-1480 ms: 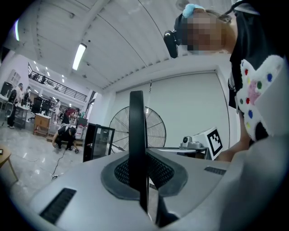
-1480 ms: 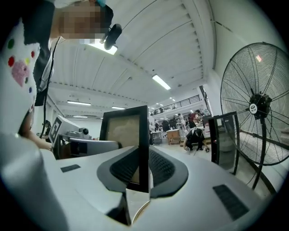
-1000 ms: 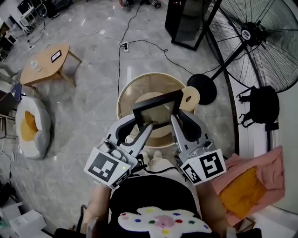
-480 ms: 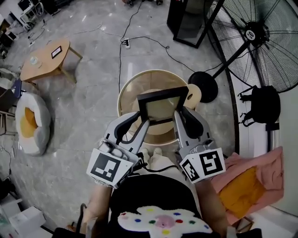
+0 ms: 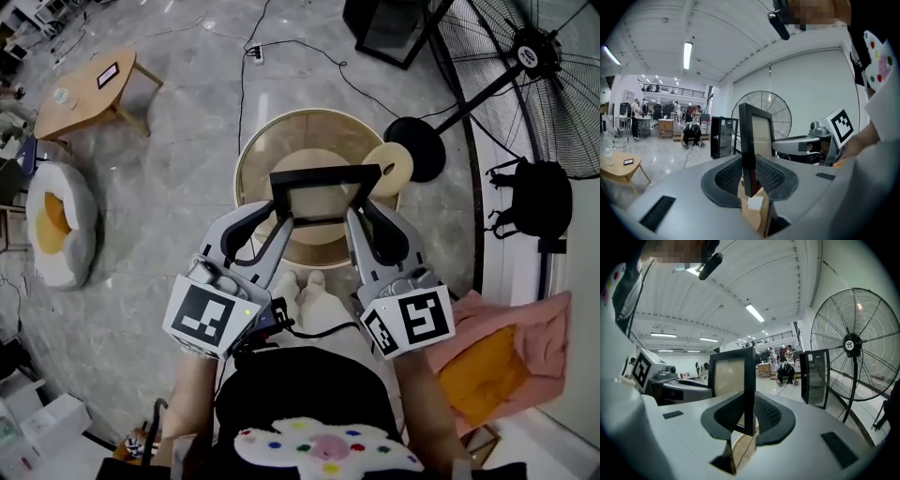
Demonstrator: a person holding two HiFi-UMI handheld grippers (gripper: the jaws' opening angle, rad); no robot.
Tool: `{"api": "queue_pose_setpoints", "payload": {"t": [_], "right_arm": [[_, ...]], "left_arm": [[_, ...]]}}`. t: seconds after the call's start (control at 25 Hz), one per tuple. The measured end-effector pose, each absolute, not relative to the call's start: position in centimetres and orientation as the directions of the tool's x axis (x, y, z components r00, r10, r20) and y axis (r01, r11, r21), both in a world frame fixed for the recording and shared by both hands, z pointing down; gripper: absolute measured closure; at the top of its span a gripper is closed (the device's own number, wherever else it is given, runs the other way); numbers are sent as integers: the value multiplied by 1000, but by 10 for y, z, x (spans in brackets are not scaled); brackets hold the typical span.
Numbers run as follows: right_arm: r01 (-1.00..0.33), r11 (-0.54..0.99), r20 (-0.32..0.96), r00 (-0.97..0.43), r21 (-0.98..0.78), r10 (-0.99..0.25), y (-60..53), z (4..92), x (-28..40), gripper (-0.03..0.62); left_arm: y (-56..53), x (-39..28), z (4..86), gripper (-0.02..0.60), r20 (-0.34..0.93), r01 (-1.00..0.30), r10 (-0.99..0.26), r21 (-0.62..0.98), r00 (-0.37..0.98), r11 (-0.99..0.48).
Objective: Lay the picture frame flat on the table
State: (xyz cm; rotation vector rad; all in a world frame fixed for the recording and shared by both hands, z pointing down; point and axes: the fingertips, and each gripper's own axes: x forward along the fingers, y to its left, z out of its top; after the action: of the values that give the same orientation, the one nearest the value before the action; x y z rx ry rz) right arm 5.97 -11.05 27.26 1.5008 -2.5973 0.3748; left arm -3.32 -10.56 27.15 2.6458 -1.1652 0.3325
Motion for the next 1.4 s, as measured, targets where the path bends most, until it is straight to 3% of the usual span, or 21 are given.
{"api": "queue_pose_setpoints", "payload": {"t": [0.52,1.4], "right_arm": [[-852,482,369,-523,-202,-769,-107,361,46,508],[-877,371,634,-478,-305,-607,-99,594,39,510]], "left_arm": [[-101,-45,359,483,434,-760,-639,201,635,-619],[-94,-54,597,485,657,-796,-479,340,583,-501]]}}
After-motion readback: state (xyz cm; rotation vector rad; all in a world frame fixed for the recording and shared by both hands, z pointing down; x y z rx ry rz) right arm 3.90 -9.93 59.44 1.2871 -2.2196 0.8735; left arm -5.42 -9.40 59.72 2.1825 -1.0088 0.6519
